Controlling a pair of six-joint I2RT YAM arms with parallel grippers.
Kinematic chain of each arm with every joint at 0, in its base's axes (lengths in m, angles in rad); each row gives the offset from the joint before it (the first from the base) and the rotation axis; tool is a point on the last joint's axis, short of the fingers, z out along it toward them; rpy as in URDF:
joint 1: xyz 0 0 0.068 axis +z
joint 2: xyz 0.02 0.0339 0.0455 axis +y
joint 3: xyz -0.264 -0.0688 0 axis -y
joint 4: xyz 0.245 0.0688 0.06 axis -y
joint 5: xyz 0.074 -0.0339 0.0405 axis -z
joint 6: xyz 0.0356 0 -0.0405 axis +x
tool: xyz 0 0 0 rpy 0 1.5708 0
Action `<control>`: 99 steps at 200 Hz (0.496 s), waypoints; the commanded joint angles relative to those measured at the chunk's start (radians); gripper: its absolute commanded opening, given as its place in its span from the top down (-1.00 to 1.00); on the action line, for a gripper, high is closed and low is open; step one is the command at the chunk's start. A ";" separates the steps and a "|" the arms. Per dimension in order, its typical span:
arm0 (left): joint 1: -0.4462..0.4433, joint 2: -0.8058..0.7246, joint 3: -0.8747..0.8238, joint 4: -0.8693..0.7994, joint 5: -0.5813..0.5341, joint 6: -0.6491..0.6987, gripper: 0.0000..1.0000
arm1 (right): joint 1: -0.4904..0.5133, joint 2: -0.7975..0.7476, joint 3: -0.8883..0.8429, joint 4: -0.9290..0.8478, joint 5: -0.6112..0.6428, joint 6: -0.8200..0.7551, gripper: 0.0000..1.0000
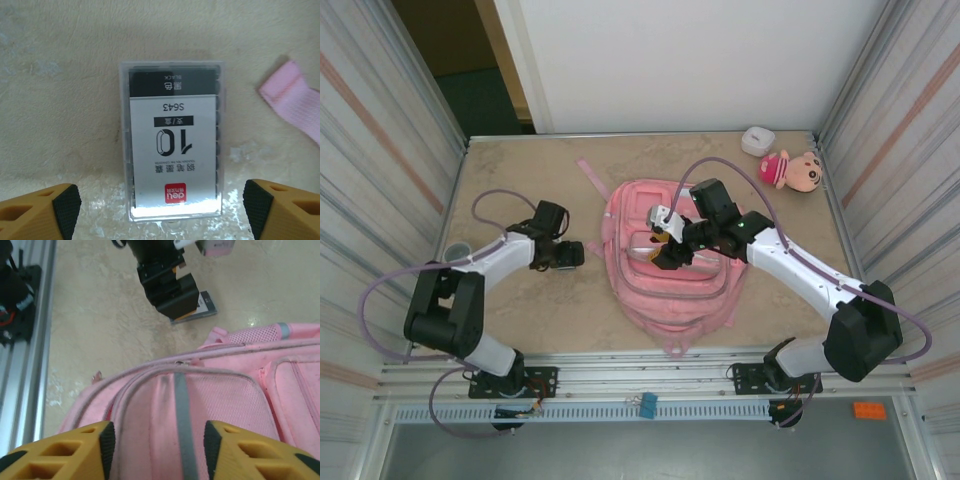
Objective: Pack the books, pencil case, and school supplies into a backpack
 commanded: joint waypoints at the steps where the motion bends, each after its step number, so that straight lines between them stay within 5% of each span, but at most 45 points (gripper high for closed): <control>1: -0.008 0.027 0.048 -0.030 -0.045 0.013 -0.72 | -0.012 -0.053 0.006 0.070 -0.067 0.085 -0.09; 49: -0.016 0.096 0.074 -0.036 -0.049 0.019 -0.71 | -0.030 -0.105 -0.080 0.197 -0.140 0.206 -0.11; 99: -0.040 0.174 0.112 -0.049 -0.066 0.012 -0.60 | -0.001 -0.033 -0.159 0.258 -0.001 0.331 0.17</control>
